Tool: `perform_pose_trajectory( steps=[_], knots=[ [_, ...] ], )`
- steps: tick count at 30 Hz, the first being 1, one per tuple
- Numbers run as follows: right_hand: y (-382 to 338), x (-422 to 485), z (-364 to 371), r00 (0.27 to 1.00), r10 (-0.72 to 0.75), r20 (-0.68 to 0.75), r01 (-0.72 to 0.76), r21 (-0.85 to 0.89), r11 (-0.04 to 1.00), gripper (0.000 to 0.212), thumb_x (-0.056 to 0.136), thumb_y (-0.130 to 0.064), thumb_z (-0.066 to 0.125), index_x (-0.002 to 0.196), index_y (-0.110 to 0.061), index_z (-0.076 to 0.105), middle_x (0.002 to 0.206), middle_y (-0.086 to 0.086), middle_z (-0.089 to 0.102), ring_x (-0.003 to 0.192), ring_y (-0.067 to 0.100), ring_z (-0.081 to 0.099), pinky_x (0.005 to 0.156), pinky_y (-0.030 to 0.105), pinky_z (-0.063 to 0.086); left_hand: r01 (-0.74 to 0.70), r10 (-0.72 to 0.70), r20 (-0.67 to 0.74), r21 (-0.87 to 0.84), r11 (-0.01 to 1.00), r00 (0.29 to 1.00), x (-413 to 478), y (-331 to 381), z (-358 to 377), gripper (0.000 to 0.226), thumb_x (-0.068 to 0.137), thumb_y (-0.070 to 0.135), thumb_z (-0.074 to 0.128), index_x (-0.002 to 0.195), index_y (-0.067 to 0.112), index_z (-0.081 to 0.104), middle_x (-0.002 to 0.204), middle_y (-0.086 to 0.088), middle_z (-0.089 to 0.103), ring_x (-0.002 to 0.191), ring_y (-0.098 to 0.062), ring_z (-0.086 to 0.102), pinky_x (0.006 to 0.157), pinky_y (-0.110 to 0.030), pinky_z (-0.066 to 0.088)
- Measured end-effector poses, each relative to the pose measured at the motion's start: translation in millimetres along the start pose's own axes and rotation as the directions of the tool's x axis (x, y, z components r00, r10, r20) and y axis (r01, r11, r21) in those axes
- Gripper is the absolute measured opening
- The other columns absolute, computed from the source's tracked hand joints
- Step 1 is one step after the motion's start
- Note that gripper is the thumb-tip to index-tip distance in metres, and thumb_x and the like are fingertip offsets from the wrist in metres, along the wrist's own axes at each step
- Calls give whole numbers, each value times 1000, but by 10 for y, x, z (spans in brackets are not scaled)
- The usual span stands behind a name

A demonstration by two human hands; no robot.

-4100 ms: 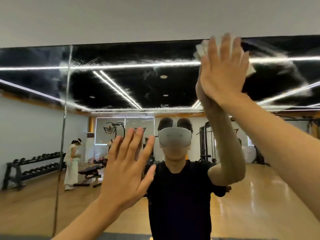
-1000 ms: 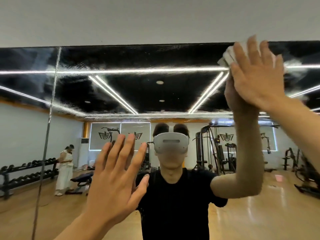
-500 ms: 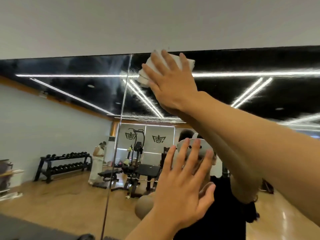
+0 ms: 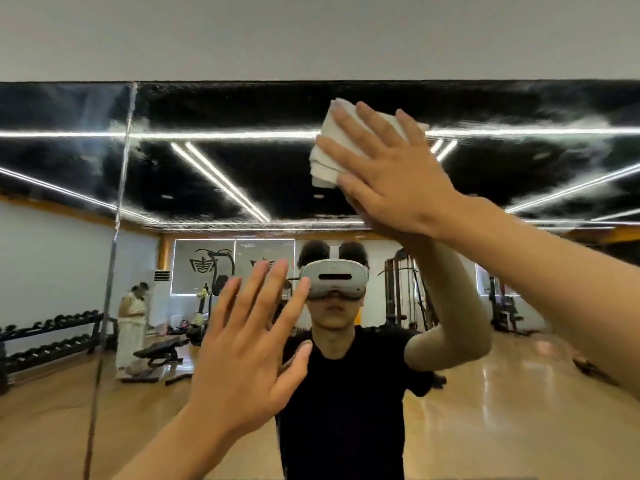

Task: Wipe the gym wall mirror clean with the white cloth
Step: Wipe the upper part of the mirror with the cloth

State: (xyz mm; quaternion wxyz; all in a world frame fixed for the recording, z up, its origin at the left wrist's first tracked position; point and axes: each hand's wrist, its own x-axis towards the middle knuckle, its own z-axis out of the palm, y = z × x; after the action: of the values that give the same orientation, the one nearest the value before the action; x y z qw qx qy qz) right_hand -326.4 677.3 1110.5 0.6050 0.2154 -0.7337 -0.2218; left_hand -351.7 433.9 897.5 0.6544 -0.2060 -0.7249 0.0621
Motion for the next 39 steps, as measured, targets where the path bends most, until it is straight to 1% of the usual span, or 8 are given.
perform_pose_trajectory(
  steps=[8,11,14,16,24,28,34,39],
  knots=[
    [1190,-1333,-33,974,226,1,-226,-22,974,61,109,-50,17,167,-32,14,177,4,3,162,34,7,125,67,12,34,-34,-3,-24,999,999,59,83,-80,75,98,53,42,163,17,35,173,-17,24,159,-36,23,129,-55,14],
    [1425,-1659,-52,969,247,13,-247,-20,969,61,109,-50,17,167,-30,17,177,5,3,162,33,7,126,66,12,140,-139,25,-54,989,990,91,207,-157,75,100,60,40,155,11,46,164,-20,32,153,-40,28,124,-57,18],
    [1659,-1931,-75,969,247,12,-247,2,969,62,109,-49,17,168,-29,20,177,6,4,162,32,6,127,64,10,290,-290,16,-99,952,957,233,532,-200,71,88,50,48,146,9,50,157,-21,35,143,-45,35,114,-66,30],
    [1758,-2042,-73,973,231,8,-231,27,973,62,109,-50,17,168,-30,20,177,5,4,162,32,5,126,64,10,323,-324,1,-101,941,946,377,814,-199,72,88,50,48,147,9,48,158,-22,32,142,-46,35,114,-65,29],
    [1867,-2086,1,976,218,-22,-217,44,975,61,109,-52,17,168,-34,13,177,5,3,163,31,3,126,66,11,-43,43,5,-9,999,999,1186,1856,72,75,102,55,37,168,21,26,177,-13,10,164,-29,5,132,-49,4],
    [2077,-1668,-51,978,203,-43,-201,47,978,62,109,-52,18,167,-34,13,177,6,3,162,32,4,127,66,8,-11,11,1,43,999,1000,1234,1978,154,75,101,54,39,168,22,25,178,-11,8,164,-31,9,130,-57,11],
    [1988,-1116,-140,945,318,-81,-312,85,946,64,106,-52,13,168,-34,12,177,5,3,163,31,2,127,64,4,-18,17,28,54,998,999,1219,1956,146,76,101,54,38,169,22,23,178,-10,6,164,-31,7,129,-58,13],
    [1306,-2006,96,998,59,-32,-58,18,998,61,109,-50,18,167,-30,20,176,9,9,162,32,9,126,65,10,-2,1,23,34,999,1000,1188,1954,158,77,101,54,41,169,22,22,178,-9,6,164,-30,8,127,-61,16]
  ],
)
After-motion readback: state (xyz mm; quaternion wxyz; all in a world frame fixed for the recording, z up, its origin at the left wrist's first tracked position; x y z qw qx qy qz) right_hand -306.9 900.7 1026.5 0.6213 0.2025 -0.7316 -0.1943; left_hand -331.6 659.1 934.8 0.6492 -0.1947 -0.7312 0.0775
